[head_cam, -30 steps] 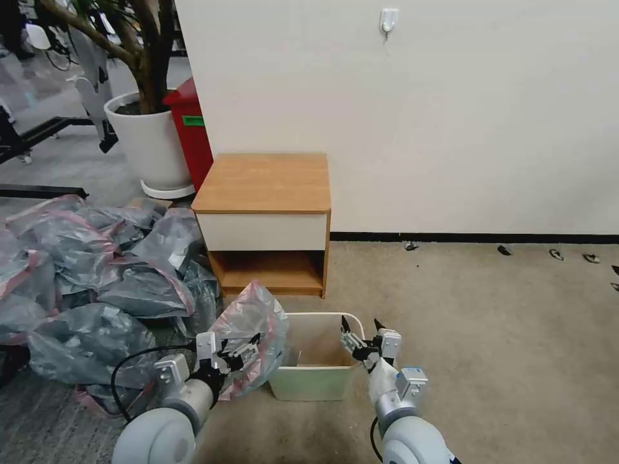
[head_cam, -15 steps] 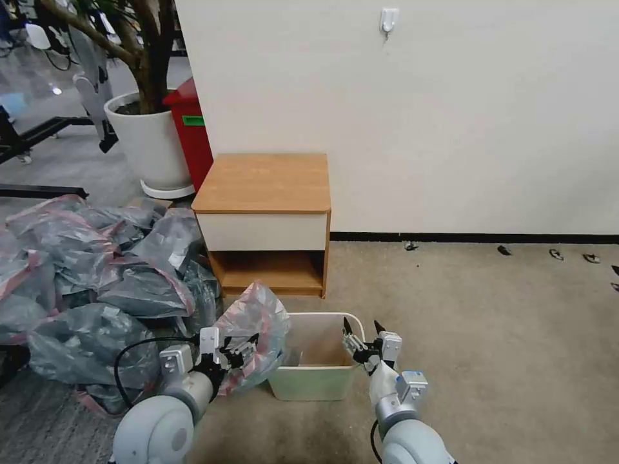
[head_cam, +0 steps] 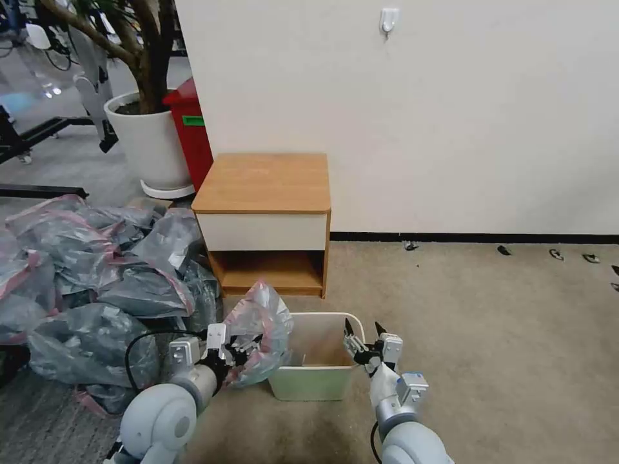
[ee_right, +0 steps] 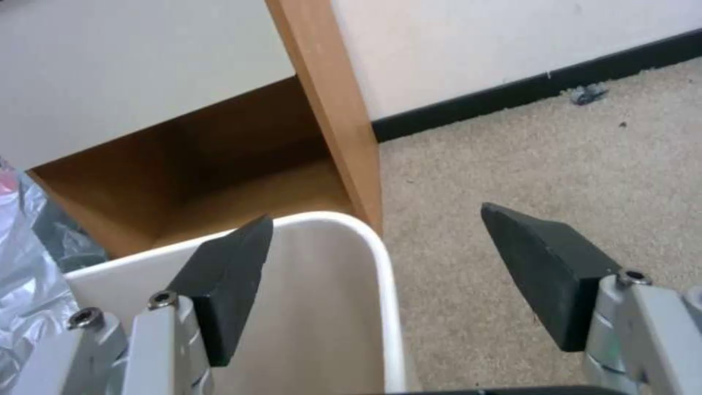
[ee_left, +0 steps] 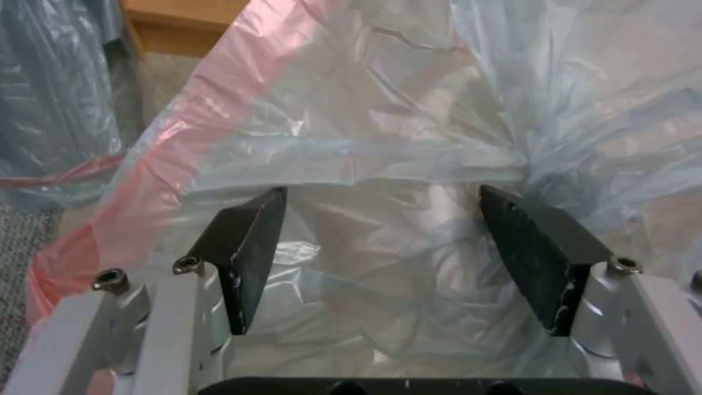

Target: Pick up the garbage bag from the table and place it over the trash can.

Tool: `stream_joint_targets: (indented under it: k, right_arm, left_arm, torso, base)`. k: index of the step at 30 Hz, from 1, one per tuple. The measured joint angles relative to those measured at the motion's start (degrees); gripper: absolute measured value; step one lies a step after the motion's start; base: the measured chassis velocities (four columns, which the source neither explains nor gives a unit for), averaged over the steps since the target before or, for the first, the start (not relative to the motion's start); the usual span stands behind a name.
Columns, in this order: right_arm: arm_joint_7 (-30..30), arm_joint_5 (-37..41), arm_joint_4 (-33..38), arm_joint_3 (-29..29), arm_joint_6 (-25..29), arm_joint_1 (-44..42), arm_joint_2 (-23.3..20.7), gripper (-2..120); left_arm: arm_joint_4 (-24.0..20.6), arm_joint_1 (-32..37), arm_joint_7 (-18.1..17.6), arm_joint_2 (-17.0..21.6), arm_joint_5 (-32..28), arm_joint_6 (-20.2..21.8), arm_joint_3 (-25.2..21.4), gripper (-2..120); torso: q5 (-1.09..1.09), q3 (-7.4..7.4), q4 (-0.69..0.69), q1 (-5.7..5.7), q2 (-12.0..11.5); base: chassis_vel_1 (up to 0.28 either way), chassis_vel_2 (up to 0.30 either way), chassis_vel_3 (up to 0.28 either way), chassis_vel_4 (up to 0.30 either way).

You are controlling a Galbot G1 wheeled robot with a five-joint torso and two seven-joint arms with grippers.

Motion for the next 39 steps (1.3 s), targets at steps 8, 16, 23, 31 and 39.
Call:
stream_joint_targets:
  k: [8, 16, 23, 31, 39]
  right_arm:
    - [0.0, -0.1, -0.4, 0.2, 0.4, -0.1, 0.1, 76]
    - [0.0, -0.1, -0.5, 0.5, 0.5, -0.1, 0.2, 76]
    - [0.0, -0.3, -1.0, 0.6, 0.8, -0.1, 0.5, 75]
    - [0.0, -0.6, -1.5, 0.9, 1.3, -0.3, 0.6, 75]
    - [0.0, -0.9, -2.0, 0.9, 1.5, -0.2, 0.6, 73]
  left_arm:
    - [1.3, -3.1, -2.1, 2.1, -3.6, 2.2, 2.1, 70]
    - [2.3, -5.2, -3.9, 3.8, -7.3, 2.5, 3.7, 70]
    - [3.7, -7.5, -5.3, 4.6, -10.1, 2.5, 5.5, 68]
    - [5.4, -9.0, -5.9, 5.8, -11.5, 2.4, 7.3, 62]
    - [6.6, -10.1, -6.4, 7.8, -12.1, 2.4, 9.8, 46]
  torso:
    - [0.00, 0.00, 0.00, 0.00, 0.0]
    - [0.00, 0.00, 0.00, 0.00, 0.0]
    - [0.00, 0.00, 0.00, 0.00, 0.0]
    - [0.00, 0.00, 0.00, 0.00, 0.0]
    - [0.00, 0.00, 0.00, 0.00, 0.0]
  base:
    - [0.000, 0.000, 0.000, 0.000]
    - [0.000, 0.000, 0.000, 0.000]
    - [0.000, 0.000, 0.000, 0.000]
    - [0.000, 0.000, 0.000, 0.000]
    - [0.000, 0.000, 0.000, 0.000]
